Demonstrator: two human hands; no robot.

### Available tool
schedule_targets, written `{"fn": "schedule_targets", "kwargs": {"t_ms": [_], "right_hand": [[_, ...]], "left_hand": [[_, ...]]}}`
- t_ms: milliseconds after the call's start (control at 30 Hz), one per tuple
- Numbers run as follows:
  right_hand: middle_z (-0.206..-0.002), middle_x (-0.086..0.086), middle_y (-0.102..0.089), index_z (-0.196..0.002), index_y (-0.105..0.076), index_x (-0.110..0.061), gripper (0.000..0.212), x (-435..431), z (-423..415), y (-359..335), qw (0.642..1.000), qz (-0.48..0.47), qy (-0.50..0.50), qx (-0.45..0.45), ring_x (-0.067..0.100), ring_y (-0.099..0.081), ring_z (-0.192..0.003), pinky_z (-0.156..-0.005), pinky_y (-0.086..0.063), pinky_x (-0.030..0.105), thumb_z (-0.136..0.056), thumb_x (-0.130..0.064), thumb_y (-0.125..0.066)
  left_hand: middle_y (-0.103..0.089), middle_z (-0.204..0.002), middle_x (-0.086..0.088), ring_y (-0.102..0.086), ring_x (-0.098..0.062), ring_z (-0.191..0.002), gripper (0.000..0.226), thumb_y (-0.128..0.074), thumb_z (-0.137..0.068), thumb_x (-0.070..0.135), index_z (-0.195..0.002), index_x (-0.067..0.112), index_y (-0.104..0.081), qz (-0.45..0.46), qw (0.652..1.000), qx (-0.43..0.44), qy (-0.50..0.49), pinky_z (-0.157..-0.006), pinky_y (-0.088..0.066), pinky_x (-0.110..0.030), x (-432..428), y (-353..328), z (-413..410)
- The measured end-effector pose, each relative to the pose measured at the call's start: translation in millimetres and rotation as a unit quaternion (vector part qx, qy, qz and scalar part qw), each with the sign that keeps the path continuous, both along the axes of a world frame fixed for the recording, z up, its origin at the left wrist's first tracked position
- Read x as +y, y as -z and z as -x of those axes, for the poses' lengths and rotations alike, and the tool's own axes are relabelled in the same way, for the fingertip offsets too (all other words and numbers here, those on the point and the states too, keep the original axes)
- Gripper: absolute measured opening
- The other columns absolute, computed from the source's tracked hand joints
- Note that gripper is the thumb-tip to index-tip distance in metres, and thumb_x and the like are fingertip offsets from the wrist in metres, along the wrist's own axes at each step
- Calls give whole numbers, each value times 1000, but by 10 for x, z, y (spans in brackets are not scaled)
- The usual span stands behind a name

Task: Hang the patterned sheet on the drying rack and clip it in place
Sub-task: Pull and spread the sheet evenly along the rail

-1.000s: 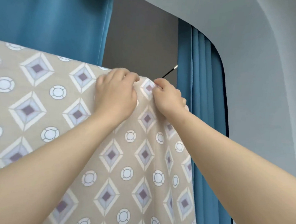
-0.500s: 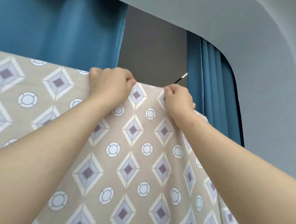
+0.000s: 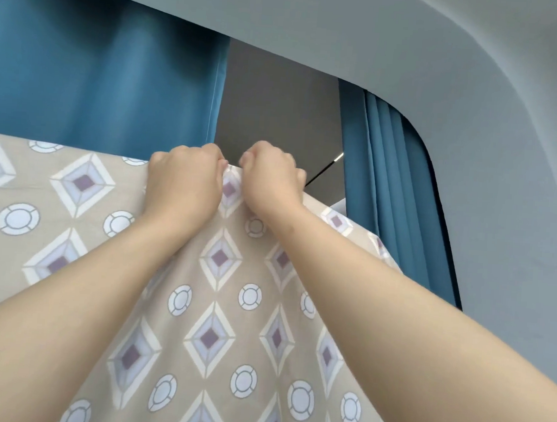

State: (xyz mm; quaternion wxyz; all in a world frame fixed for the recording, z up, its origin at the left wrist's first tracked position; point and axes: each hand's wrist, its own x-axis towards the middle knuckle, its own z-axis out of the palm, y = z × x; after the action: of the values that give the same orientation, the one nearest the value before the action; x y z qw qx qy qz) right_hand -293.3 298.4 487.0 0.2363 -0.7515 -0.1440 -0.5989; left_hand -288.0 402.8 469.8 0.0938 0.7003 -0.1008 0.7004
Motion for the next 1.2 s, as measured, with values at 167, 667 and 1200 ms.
{"fn": "schedule_targets", "kwargs": {"t_ms": [167, 667, 1200], "right_hand": [[-115, 6, -61, -109, -56, -15, 33, -151, -198, 223, 999, -26, 21, 18, 28, -47, -112, -92, -28, 40, -100, -26, -25], [-124, -6, -55, -118, -55, -29, 35, -427, -325, 413, 999, 14, 32, -5, 22, -40, -118, -97, -22, 36, -100, -33, -26], [-110, -4, -60, -100, -58, -21, 36, 141, -268, 331, 997, 42, 64, 0, 21, -41, -116, -105, -19, 43, -98, -35, -25]], "left_hand": [[-61, -95, -25, -52, -40, -92, 24, -38, -98, 13, -98, -2, -57, 53, 998, -19, 14, -74, -31, -41, 92, 43, -76], [-66, -109, 0, -52, -26, -106, 35, -26, -99, 33, -109, 27, -59, -75, 995, 52, -32, -88, -26, -36, -65, 82, -177], [-66, -110, -2, -53, -29, -108, 30, -31, -99, 25, -101, 19, -60, 32, 995, 90, 21, -92, -34, -36, 851, -24, 16]]}}
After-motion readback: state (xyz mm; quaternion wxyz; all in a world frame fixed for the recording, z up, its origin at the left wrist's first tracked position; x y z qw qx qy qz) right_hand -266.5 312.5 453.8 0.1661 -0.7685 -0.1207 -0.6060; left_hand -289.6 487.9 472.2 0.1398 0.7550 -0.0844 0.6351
